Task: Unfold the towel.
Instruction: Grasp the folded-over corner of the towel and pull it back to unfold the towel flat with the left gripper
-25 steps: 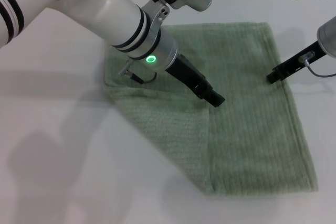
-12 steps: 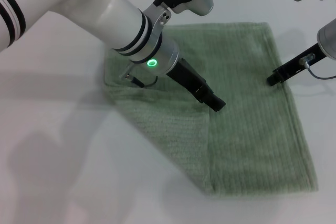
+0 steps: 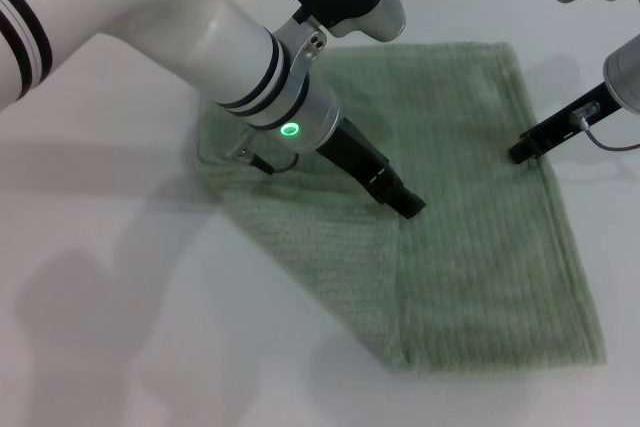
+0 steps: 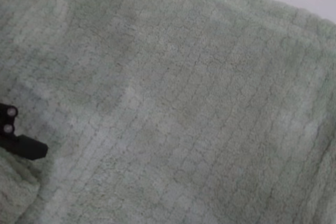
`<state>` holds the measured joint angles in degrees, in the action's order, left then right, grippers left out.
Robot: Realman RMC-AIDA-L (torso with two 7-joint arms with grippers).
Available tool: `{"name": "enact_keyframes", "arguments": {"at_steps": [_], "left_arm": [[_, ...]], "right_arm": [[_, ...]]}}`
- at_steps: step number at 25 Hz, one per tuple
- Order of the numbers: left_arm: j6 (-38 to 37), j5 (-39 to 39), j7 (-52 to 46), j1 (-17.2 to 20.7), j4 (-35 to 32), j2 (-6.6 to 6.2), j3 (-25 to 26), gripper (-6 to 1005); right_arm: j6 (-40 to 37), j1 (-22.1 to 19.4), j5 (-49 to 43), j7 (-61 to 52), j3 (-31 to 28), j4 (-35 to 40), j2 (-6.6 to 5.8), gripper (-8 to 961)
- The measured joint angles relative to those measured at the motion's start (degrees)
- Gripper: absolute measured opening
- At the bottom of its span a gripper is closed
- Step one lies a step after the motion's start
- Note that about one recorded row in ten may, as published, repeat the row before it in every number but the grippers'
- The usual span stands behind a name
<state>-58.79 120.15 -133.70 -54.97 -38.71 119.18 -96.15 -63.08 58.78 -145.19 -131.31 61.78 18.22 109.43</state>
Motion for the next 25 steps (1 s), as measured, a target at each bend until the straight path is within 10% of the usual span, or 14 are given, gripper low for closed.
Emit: {"name": "enact_keyframes", "arguments": {"at_steps": [14, 25], "left_arm": [[0.9, -0.3, -0.1, -0.7, 0.7, -0.01, -2.2, 795], [1.1, -0.2, 0.3, -0.8, 0.8, 0.00, -3.5, 351]], "right_arm": [[0.4, 0.0, 0.0, 0.0, 0.0, 0.0, 0.00, -2], [0.4, 0.0, 0.0, 0.0, 0.0, 0.0, 0.00, -3]]}}
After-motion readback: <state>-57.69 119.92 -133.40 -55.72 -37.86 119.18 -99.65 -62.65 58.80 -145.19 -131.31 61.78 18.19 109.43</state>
